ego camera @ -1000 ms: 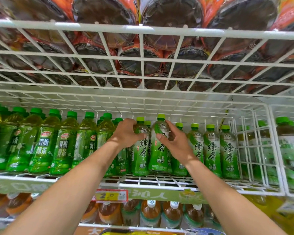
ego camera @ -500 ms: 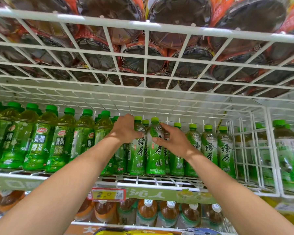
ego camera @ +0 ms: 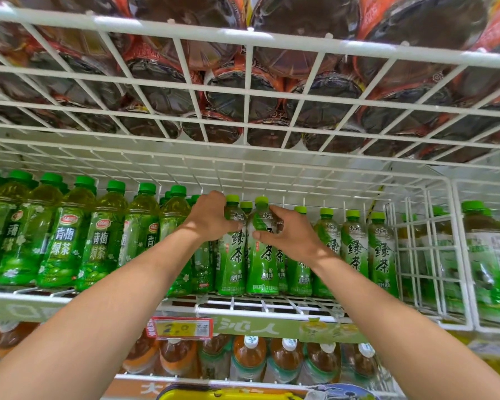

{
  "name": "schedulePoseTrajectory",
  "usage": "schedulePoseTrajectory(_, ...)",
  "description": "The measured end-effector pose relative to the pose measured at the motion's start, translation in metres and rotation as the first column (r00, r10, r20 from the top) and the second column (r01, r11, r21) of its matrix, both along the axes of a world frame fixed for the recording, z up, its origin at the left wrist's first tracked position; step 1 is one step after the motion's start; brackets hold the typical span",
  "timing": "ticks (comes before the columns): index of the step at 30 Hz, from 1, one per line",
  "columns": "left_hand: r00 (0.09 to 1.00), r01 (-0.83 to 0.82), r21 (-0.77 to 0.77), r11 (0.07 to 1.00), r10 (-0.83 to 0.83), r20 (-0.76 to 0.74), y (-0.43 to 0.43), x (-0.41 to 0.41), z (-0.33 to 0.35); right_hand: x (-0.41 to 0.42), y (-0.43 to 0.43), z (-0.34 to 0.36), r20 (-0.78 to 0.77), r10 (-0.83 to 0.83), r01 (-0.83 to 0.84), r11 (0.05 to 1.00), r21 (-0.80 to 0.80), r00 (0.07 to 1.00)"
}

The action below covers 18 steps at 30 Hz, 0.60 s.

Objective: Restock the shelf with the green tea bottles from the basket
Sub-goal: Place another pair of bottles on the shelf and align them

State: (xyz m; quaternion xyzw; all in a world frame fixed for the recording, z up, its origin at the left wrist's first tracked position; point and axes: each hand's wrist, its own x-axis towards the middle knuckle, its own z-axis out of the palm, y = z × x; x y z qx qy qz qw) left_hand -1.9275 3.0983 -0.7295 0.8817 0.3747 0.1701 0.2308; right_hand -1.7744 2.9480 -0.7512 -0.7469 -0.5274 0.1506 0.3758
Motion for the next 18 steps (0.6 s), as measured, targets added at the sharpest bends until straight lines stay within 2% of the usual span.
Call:
schedulePoseTrajectory(7, 1.0, 0.031, -0.007, 1.0, -0.031, -0.002, -0.003, -0.005, 0.002, -0.004, -0.003, 0.005, 0.082, 0.001, 0.0, 1.0, -0.009, 0.997)
schedulePoseTrajectory(14, 0.998, 0.051, 0.002, 0.999, -0.051, -0.031, -0.006, -0.006, 0.005, -0.006, 0.005, 0.01, 0.281, -0.034, 0.039, 0.999, -0.012, 0.959)
schedulePoseTrajectory(18, 0.999, -0.011, 0.001, 1.0, 0.011, 0.038, -0.01, 0.0, -0.004, -0.006, 0.006, 0.009, 0.367, -0.031, 0.047, 0.998, -0.034, 0.93)
